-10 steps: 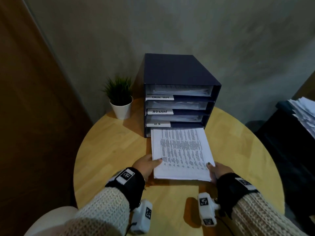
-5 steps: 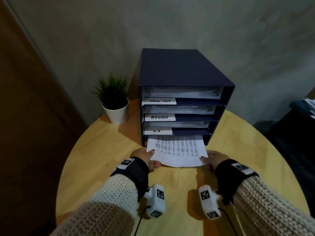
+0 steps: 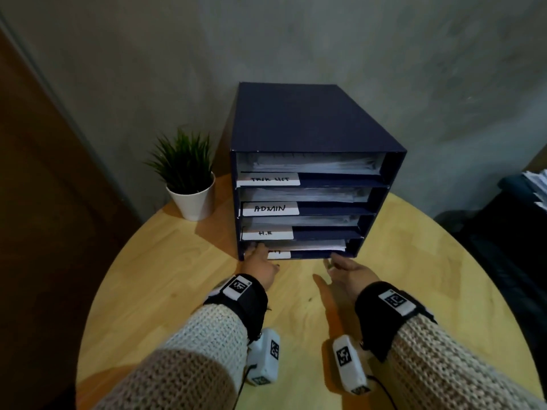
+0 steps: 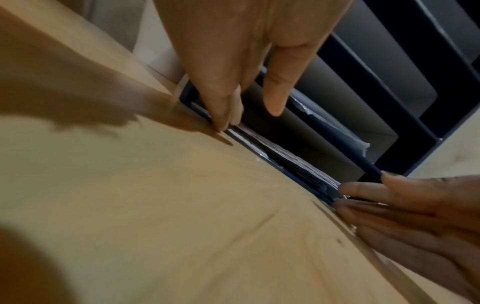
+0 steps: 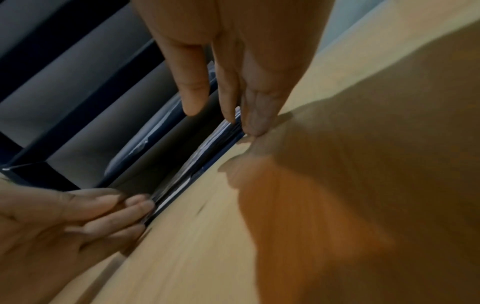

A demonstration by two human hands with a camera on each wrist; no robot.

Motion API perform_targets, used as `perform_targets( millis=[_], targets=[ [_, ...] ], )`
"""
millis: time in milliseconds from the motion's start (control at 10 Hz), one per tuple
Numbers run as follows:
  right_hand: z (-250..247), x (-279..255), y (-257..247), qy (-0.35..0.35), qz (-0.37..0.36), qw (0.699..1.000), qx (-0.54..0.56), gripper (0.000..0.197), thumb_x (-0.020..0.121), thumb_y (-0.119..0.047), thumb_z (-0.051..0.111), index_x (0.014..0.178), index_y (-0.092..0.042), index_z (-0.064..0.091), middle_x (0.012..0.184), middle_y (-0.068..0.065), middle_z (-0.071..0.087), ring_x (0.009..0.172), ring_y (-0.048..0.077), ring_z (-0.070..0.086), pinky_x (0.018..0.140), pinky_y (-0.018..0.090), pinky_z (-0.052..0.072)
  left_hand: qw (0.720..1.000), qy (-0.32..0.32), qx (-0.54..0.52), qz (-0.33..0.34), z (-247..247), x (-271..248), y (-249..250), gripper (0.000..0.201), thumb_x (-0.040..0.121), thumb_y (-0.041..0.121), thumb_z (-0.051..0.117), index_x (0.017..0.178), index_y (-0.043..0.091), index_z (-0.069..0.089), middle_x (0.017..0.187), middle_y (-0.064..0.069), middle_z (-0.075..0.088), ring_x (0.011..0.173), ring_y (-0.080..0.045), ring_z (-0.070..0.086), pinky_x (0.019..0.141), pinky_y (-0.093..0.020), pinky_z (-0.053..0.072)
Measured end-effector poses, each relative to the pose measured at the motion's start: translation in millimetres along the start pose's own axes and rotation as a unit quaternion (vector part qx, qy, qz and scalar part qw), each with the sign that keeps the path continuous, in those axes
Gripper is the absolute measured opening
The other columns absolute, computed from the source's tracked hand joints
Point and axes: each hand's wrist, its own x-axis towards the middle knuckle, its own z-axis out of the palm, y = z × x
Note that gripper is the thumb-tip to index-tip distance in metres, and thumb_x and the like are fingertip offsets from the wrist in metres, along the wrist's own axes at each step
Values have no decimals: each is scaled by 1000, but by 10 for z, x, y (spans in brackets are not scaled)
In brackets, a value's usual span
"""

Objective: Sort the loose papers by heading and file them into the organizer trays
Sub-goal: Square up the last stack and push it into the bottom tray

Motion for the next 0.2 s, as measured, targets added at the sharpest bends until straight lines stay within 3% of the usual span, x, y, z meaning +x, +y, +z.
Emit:
perform_targets(
  millis=[100, 200],
  targets=[
    [19, -103, -30, -16, 7, 993, -121, 49, 92, -6, 57, 139, -10, 45, 143, 12, 46, 134, 27, 44, 112, 32, 37, 988, -76, 131, -3, -122, -241, 167, 65, 96, 18, 50, 150, 12, 15, 157, -9, 17, 141, -24, 28, 110, -22, 28],
    [7, -279, -61, -20, 17, 977, -209, 45, 95, -19, 54, 138, -7, 46, 144, 12, 46, 134, 28, 43, 113, 38, 36, 983, -81, 166, 10, -255, -545, 345, 60, 98, 23, 46, 150, 13, 17, 156, -8, 23, 140, -23, 31, 108, -21, 29]
  ],
)
